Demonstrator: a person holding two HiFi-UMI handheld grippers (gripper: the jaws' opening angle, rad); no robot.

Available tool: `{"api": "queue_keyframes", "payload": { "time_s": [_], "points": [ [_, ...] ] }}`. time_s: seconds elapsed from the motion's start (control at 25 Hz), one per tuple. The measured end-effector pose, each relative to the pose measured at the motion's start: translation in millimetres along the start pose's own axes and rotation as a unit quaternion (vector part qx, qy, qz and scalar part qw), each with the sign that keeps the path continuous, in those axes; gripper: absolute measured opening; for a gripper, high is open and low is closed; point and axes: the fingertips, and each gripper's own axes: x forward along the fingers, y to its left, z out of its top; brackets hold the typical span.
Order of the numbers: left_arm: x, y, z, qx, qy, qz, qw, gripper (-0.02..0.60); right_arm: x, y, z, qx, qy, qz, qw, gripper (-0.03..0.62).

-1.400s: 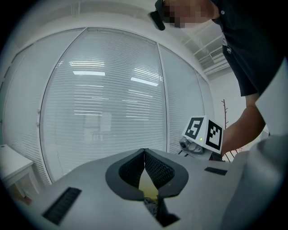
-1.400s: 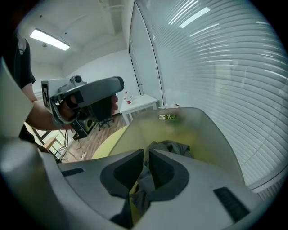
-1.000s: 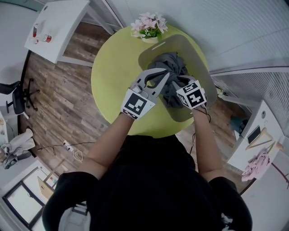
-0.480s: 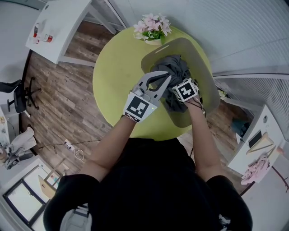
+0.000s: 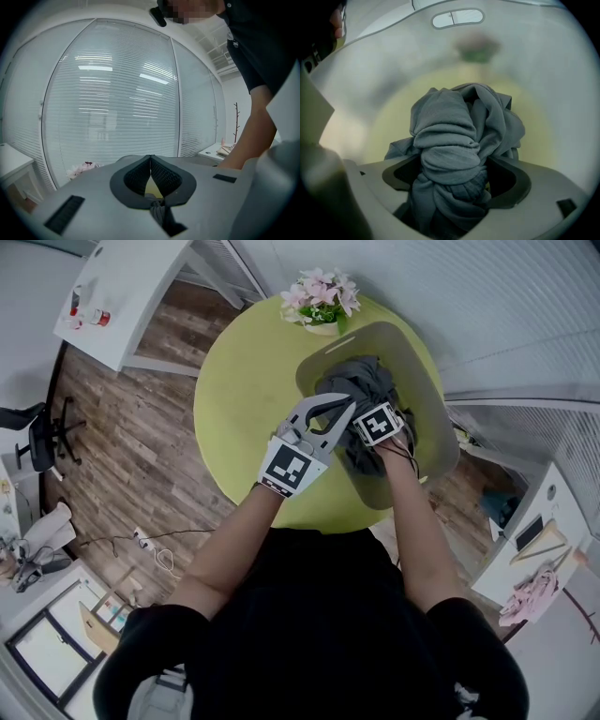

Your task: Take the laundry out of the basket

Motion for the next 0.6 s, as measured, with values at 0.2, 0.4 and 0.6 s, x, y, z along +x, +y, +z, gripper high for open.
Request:
{"api": "queue_keyframes", "payload": {
  "time_s": [0.2,0.4,0.6],
  "points": [
    [-0.3,6.9,-3.5,-0.006,-0.001,0.010,0.9999,0.011,13.7,-1.9,-7.6,0.010,0.016,0.002,1.000,0.428],
    [-2.3,14.6,-6.7,-0.022,-0.001,0.025,0.9994,0.011,23.2,-10.0,-6.6,0.011,0.025,-0.010,1.000,0.428],
    [-14.3,16.3,-10.8,-0.034,0.004,0.038,0.9987,0.011,19.6,-7.5,-2.0,-0.005,0.010,-0.010,1.000,0.394]
  ]
}}
